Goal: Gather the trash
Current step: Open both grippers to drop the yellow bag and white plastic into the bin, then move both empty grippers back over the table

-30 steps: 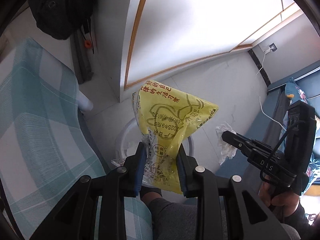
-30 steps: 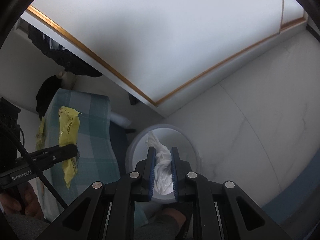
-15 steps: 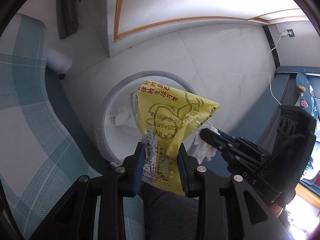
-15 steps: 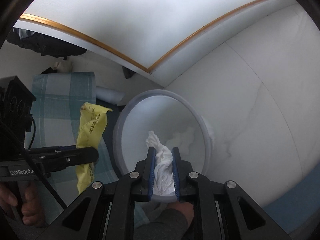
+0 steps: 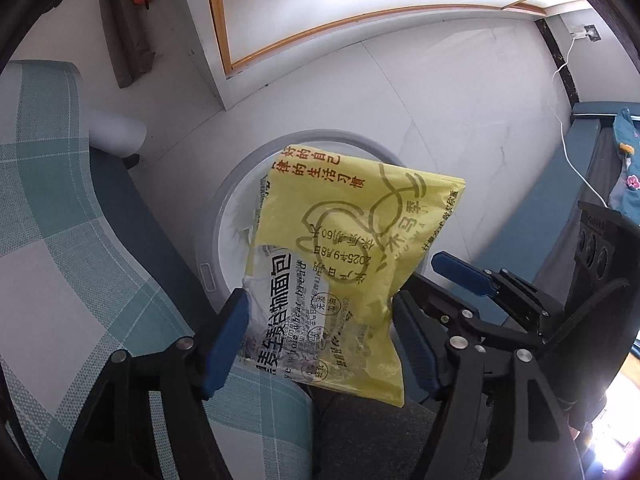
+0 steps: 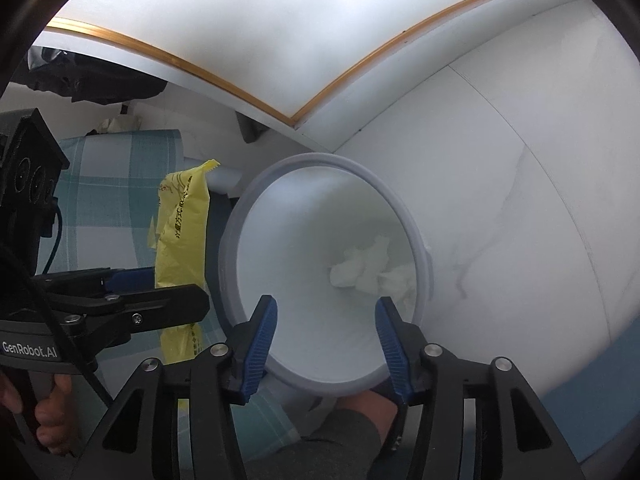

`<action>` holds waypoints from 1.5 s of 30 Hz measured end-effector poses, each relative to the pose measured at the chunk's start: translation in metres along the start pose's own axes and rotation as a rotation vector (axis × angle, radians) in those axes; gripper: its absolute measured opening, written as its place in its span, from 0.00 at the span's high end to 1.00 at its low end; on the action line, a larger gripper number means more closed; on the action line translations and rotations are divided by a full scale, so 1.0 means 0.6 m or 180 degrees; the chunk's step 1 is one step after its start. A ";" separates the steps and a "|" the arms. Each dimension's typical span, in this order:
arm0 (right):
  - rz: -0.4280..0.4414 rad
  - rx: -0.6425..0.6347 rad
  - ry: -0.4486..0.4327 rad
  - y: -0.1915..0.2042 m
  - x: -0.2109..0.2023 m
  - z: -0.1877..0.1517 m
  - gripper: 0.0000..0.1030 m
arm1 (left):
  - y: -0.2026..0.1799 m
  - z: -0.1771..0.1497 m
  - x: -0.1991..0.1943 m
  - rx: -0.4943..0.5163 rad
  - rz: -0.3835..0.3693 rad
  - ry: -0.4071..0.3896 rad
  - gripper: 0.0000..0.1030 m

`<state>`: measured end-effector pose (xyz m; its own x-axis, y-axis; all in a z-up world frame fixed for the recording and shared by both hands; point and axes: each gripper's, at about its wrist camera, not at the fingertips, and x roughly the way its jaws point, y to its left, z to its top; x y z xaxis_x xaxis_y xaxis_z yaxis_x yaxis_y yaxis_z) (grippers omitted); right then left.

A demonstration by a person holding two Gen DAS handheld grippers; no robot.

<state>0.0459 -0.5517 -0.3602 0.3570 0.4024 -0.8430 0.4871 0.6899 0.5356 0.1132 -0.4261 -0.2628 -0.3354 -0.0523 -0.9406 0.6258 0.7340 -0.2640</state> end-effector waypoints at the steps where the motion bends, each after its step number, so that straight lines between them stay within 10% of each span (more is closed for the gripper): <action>1: -0.0009 0.0022 -0.0001 -0.005 -0.007 -0.003 0.46 | 0.000 -0.001 0.002 0.0013 -0.0026 0.0042 0.25; 16: -0.0022 0.0102 -0.0211 -0.035 -0.095 -0.021 0.34 | 0.002 -0.016 -0.029 0.0007 -0.0051 -0.0035 0.23; 29: -0.0051 -0.0264 -0.1020 0.050 -0.268 -0.012 0.34 | 0.014 -0.121 -0.224 -0.0045 0.0534 -0.1493 0.23; 45: 0.0023 -0.1121 -0.2258 0.292 -0.484 -0.129 0.26 | 0.111 -0.346 -0.444 -0.0737 0.0619 -0.2848 0.23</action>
<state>-0.0341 -0.5009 -0.0253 0.8398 0.0096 -0.5429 0.2442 0.8863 0.3935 0.0980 -0.2229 0.0147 0.4853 -0.3446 -0.8036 0.4263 0.8957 -0.1267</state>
